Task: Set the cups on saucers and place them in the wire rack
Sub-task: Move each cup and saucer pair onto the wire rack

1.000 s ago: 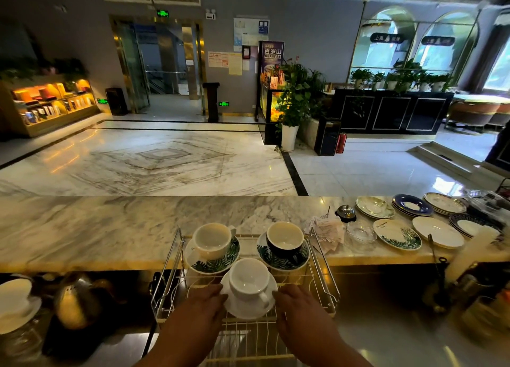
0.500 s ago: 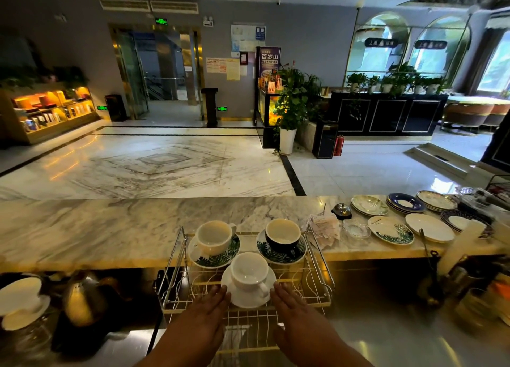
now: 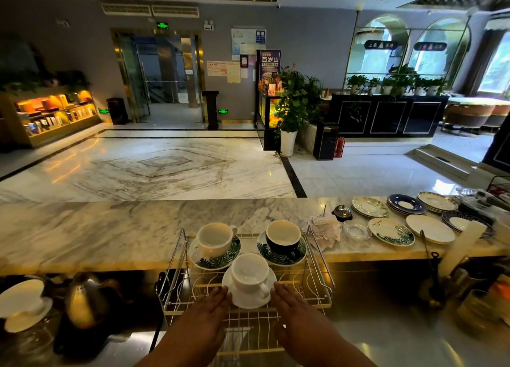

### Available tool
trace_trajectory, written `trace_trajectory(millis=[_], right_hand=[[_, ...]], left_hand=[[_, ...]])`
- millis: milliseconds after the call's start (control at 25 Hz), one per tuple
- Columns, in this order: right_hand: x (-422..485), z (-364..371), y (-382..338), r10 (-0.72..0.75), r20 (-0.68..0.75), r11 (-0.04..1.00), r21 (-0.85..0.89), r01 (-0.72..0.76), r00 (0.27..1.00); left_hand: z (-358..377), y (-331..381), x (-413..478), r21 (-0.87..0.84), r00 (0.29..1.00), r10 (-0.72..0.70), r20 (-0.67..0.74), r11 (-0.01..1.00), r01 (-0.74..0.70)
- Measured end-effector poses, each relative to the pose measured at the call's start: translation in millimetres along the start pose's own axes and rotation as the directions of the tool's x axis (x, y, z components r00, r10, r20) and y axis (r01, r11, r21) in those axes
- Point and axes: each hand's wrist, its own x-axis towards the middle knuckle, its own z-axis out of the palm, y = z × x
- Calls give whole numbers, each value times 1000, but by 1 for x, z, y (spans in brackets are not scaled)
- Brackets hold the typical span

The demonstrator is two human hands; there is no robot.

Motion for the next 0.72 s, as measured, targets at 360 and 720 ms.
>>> trace_trajectory(millis=[360,720], right_hand=[[4,-11,1,12,-173,997,81,2,985],[37,-23,12,112,-328,975,220,-39,938]], left_hand=[[-5,-1,6,-84,987,-28,-158,996,15],[-19,-11,32,-183,962,-127,-242,979,83]])
